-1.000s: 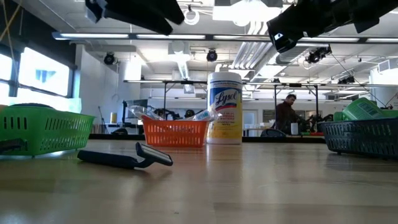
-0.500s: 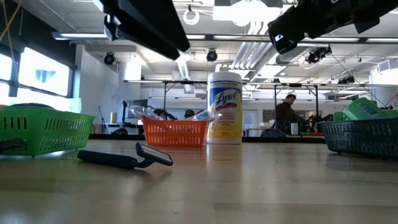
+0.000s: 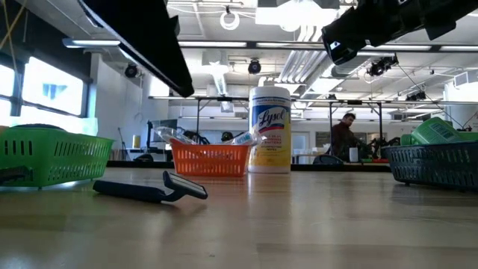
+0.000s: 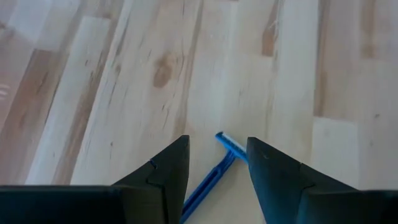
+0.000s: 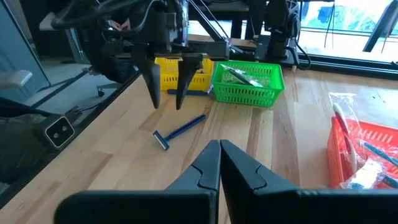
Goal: Pick & Place Travel size toiletries
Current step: Put the blue razor into the yellow bin
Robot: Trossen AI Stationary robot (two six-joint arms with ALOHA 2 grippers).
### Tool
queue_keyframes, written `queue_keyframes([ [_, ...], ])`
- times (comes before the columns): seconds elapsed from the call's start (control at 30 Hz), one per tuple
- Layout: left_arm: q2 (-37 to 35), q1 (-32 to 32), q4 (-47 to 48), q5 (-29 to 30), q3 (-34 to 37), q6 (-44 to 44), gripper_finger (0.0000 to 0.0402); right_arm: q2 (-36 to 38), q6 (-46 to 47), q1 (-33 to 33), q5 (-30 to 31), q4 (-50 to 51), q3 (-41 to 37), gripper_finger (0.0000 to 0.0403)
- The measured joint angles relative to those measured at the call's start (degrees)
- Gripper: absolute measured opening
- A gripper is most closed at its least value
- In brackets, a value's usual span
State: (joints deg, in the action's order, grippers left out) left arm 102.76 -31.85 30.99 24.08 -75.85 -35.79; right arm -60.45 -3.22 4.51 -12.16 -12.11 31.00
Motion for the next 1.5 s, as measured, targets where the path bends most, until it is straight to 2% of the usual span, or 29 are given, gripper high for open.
queue_keyframes([
  [0.33, -0.1, 0.0, 1.2, -0.9, 0.0, 0.2, 0.0155, 0.0, 0.0, 0.0, 0.0, 0.0, 0.0, 0.0003],
  [0.63, -0.1, 0.0, 3.7, -2.9, 0.0, 10.4, 0.0155, 0.0, 0.0, 0.0, 0.0, 0.0, 0.0, 0.0003],
  [0.83, 0.2, 0.0, 3.3, -2.8, 0.0, 10.5, 0.0155, 0.0, 0.0, 0.0, 0.0, 0.0, 0.0, 0.0003],
  [1.17, 5.9, 0.0, 3.5, -2.9, 0.0, 10.5, 0.0155, 0.0, -1.6, 0.0, 0.1, -0.1, 0.0, 0.0003],
  [1.5, 6.2, 0.0, 3.4, -3.0, 0.0, 10.5, 0.0155, 0.0, -2.7, 0.0, 0.1, -0.1, 0.0, 0.0003],
])
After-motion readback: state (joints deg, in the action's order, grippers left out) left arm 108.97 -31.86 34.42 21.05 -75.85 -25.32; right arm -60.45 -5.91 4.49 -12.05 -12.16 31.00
